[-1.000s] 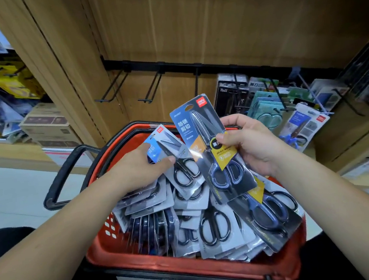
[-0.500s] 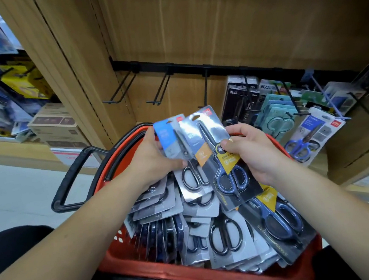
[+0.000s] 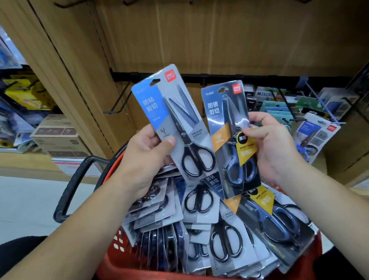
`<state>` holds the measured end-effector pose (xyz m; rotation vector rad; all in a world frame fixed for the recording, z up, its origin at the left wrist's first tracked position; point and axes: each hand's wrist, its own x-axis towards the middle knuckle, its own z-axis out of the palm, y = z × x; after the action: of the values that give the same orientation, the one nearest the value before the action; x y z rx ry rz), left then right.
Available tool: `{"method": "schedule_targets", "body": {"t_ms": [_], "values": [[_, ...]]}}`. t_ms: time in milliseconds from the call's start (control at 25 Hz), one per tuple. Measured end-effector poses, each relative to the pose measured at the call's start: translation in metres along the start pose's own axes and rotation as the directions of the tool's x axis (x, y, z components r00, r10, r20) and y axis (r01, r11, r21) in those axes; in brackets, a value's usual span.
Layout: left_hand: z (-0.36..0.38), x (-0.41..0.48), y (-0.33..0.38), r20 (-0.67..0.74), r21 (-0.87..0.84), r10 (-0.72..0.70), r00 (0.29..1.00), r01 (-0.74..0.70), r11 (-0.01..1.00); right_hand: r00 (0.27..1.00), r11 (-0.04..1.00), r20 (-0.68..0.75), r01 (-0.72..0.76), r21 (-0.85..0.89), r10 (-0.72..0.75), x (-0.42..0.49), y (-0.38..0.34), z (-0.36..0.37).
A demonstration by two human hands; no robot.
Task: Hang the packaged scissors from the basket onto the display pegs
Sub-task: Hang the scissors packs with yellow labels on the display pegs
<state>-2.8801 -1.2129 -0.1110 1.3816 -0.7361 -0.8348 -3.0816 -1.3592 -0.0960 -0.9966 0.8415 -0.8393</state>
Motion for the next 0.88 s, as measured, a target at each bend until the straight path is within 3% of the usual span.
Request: {"method": "schedule_targets", "body": {"t_ms": [120, 400, 680, 880], "values": [[0.001, -0.005, 0.006, 0.048, -0.094, -0.031, 0.998, 0.036, 0.995, 1.000, 0.999, 0.025, -0.008, 0.047, 0.007, -0.006, -0.007, -0.002], [0.002, -0.008, 0.010, 0.060, -0.093, -0.032, 0.998, 0.038, 0.995, 0.999, 1.000, 0.031, 0.010, -0.003, -0.010, -0.006, -0.008, -0.002], [0.009, -0.017, 0.015, 0.091, -0.024, -0.019, 0.996, 0.021, 0.999, 0.959, 0.944, 0.001, 0.281, -0.175, -0.285, -0.019, -0.030, -0.026], [0.078, 0.005, 0.043, 0.179, 0.059, 0.028, 0.983, -0.039, 0.998, 0.859, 0.883, -0.235, 0.403, -0.241, -0.456, -0.024, -0.074, -0.080]]}}
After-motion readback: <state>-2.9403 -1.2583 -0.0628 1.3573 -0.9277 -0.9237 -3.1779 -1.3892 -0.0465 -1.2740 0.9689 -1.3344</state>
